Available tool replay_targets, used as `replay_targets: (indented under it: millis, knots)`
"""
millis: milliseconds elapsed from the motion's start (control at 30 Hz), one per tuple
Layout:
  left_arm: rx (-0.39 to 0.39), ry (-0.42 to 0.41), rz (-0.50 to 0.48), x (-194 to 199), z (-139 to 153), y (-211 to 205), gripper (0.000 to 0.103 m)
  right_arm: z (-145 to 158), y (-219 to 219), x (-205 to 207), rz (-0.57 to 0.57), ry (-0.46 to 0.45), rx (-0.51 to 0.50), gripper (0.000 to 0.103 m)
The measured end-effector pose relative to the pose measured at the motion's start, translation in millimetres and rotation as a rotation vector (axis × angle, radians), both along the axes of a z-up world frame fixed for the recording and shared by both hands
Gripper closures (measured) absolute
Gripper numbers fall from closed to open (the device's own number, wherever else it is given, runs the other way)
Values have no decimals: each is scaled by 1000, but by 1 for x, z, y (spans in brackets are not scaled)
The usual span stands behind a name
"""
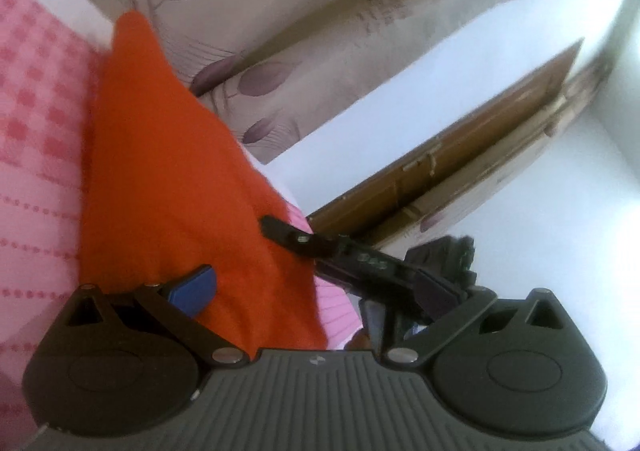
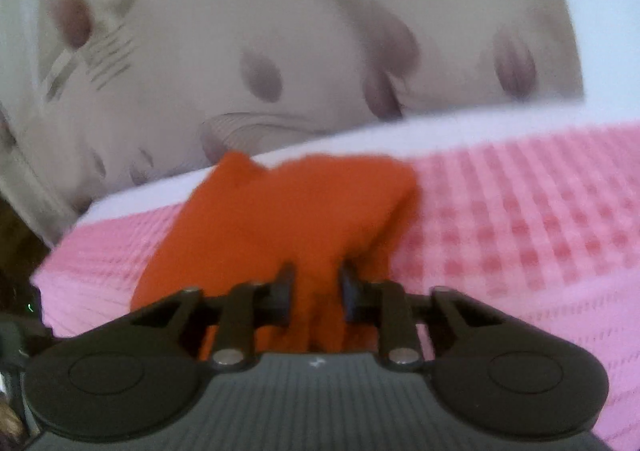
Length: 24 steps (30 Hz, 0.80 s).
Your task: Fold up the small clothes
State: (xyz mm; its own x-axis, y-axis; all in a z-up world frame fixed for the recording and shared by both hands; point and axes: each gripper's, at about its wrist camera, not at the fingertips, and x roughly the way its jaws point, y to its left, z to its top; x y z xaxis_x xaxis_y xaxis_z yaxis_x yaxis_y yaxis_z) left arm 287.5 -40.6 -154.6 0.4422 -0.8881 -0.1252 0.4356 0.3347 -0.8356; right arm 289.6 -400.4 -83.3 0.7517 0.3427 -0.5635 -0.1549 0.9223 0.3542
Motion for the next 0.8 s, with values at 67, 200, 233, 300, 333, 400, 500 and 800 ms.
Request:
replay_targets:
  millis: [67,200,233,300,333,400,500,800]
  knots:
    - [-10,3,2,0,-1,1,0,2,-12,-5,-37,-11,56,57]
    - [25,-21,-6,0,3,-4,0,31,-20,-13,-103,-156,82,56]
    - [32,-25,-6,0,5,-5,0,40,-14,-12,-97,-189,60,56]
    - [37,-29,-8,0,5,-6,0,46,0,1,-69,-197,-1,56]
    - [36,-27,-9,0,5,-6,0,44,11,10,-40,-190,-50,57]
    - [34,-25,-12,1,4,-5,0,30,35,30,-5,-147,-196,58]
    - [34,-24,-20,1,3,-4,0,-12,44,58,-13,-41,-293,59]
    - [26,-12,-19,2,2,-3,0,36,41,70,40,-132,-115,55]
